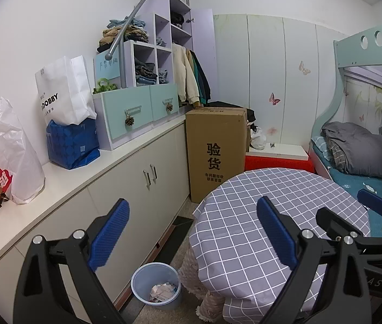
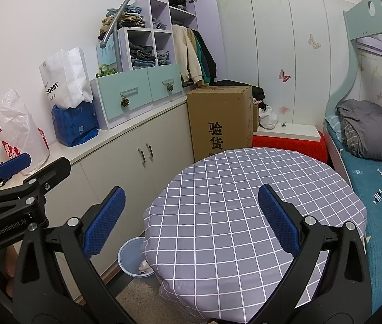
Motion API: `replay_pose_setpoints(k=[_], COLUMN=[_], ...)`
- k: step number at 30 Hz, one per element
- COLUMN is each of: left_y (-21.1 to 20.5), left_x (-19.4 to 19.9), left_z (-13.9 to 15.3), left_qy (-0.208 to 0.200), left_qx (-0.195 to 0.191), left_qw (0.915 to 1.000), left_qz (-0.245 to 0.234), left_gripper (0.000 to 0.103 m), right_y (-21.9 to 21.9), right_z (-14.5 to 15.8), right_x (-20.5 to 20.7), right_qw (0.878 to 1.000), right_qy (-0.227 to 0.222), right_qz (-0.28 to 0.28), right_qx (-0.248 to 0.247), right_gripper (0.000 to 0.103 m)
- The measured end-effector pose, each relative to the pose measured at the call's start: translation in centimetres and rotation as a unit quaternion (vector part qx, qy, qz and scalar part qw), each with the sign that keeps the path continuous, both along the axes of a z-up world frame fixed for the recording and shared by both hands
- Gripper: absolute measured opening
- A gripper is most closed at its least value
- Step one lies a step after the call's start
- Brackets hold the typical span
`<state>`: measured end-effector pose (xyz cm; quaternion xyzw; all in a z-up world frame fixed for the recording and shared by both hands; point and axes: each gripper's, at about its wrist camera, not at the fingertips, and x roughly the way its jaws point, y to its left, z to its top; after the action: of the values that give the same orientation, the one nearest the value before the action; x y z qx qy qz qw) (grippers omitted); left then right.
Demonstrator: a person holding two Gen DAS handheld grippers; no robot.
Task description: Collect trash
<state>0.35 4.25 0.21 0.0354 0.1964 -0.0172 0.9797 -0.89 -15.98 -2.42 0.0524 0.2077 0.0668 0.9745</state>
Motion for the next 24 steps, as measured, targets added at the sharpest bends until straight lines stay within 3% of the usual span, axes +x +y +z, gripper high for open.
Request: replay_pose_setpoints(k=[24], left_y=[-1.0], left_x=[4.2], left_z=[-0.5], left_qy=[0.038], left_qx=[0.026], left_qw=[0.9989], left_qz=[0.002], left_gripper=[0.093], right_y=[-2.5], right_z=[-1.7], right_x=[3.2], right_qw=[0.999], right_qy=[0.034], right_qz=[0.01], right_qx=[0.021], right_gripper=[0.097])
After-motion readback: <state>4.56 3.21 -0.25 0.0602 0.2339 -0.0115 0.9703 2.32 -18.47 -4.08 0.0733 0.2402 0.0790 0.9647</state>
